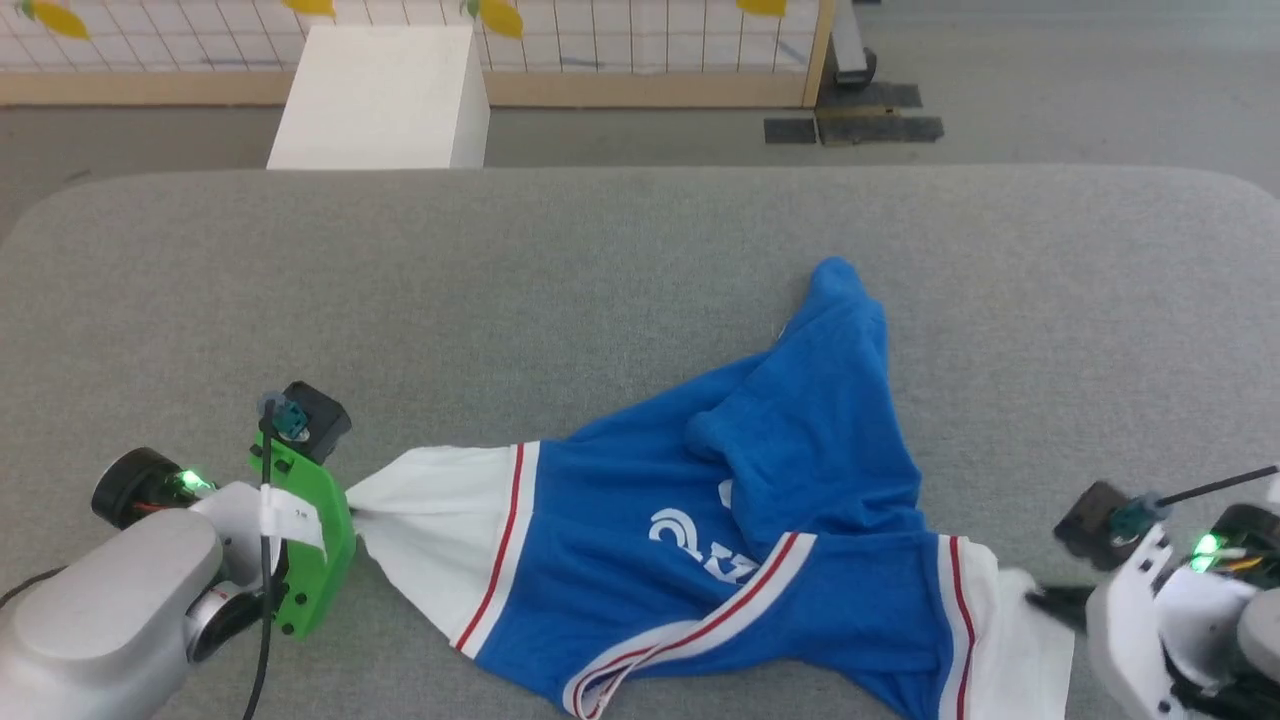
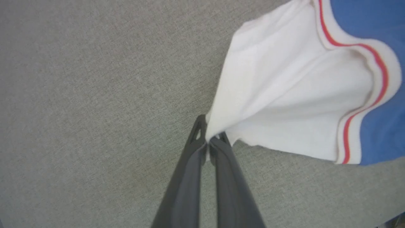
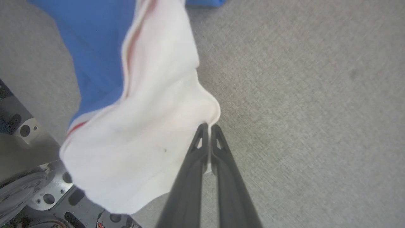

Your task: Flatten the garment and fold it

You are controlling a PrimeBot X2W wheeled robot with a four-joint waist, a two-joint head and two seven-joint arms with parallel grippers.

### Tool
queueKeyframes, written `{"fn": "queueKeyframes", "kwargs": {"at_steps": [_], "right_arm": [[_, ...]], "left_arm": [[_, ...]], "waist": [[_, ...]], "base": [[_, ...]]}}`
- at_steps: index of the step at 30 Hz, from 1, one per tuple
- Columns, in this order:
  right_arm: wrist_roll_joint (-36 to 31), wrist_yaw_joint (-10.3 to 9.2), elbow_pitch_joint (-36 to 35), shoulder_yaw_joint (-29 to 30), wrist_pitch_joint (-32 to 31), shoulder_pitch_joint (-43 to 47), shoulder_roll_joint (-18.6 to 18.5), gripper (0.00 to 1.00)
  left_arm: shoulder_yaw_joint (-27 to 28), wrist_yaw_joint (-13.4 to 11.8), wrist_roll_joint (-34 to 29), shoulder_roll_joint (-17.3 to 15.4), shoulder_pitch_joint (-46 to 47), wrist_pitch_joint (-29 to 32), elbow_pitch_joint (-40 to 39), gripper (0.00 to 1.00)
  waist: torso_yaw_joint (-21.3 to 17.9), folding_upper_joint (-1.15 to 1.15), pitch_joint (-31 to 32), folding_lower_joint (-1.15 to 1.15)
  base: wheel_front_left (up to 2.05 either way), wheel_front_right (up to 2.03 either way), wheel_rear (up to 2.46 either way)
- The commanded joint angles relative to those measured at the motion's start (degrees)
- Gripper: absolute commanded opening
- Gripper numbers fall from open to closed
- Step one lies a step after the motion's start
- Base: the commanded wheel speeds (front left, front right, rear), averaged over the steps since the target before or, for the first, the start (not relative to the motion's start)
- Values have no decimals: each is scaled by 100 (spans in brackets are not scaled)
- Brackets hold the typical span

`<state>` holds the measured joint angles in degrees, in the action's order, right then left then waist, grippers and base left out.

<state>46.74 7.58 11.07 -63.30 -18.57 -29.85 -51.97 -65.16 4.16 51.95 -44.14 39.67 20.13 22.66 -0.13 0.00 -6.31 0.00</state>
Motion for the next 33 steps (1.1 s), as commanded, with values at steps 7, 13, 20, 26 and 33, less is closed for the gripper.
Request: {"fn": "queueKeyframes", "kwargs": {"at_steps": [7, 13, 20, 26, 33], "right_arm": [[-384, -9, -312, 1190, 998, -147, -249, 0], [-842, -9, -362, 2718, 1516, -169, 196, 0], [-1839, -9, -509, 4107, 1516, -517, 810, 0], [-2326, -9, -441, 4674, 1316, -1481, 1325, 0], [-2928, -9, -55, 4783, 1155, -3002, 1605, 0]], "left_arm": [[443, -277, 255, -284, 22, -358, -540, 0], [824, -499, 80, -366, 519, -730, -1045, 0], [1274, -658, -181, -38, 1535, -1058, -975, 0], [1563, -651, -239, 431, 2474, -1152, -469, 0], [1901, -598, -358, 1012, 3755, -1458, 389, 0]], "waist": [[-102, 0, 395, 0], [-37, 0, 486, 0], [46, 0, 365, 0], [85, 0, -77, 0], [109, 0, -988, 0]], "base": [[0, 0, 0], [0, 0, 0], [0, 0, 0], [0, 0, 0], [0, 0, 0]]}}
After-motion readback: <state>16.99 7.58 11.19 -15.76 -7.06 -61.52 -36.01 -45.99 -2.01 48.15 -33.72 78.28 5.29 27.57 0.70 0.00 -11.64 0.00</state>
